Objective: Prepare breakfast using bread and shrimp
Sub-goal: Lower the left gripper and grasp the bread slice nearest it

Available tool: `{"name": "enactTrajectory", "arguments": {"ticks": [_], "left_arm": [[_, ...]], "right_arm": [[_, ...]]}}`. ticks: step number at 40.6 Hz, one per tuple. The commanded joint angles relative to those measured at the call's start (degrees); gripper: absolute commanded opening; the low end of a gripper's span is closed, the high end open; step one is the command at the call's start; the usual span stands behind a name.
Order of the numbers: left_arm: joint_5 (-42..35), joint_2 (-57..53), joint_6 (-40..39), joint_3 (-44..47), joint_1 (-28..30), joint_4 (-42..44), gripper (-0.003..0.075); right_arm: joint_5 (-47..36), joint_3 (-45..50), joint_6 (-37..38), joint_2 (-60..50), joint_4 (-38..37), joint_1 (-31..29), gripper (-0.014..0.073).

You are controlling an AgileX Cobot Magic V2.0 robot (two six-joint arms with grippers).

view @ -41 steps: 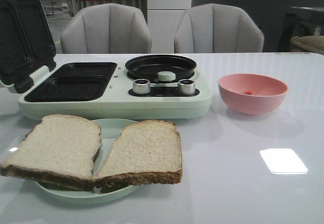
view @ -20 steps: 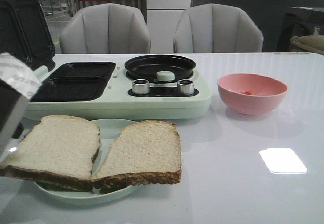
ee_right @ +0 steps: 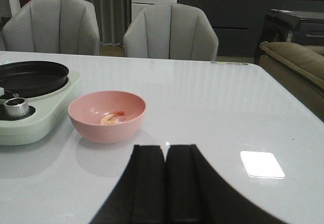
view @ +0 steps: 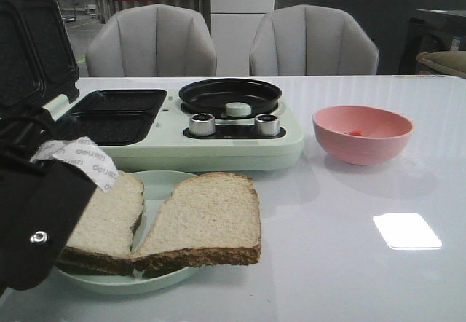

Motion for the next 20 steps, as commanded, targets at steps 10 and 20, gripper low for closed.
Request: {"name": "enactTrajectory", "arguments": {"ticks": [10, 20], "left_arm": [[0.2, -0.9, -3.4, -1.7, 2.1, 6.6, 0.048], [-1.5, -0.9, -6.3, -1.7, 4.1, 9.6, 0.0154]], "right_arm": [[-5.1, -0.2, -0.1, -0.5, -0.2, -0.3, -0.0023], [-5.1, -0.2, -0.1, -0.5, -0.2, -0.3, -0.0023]]}}
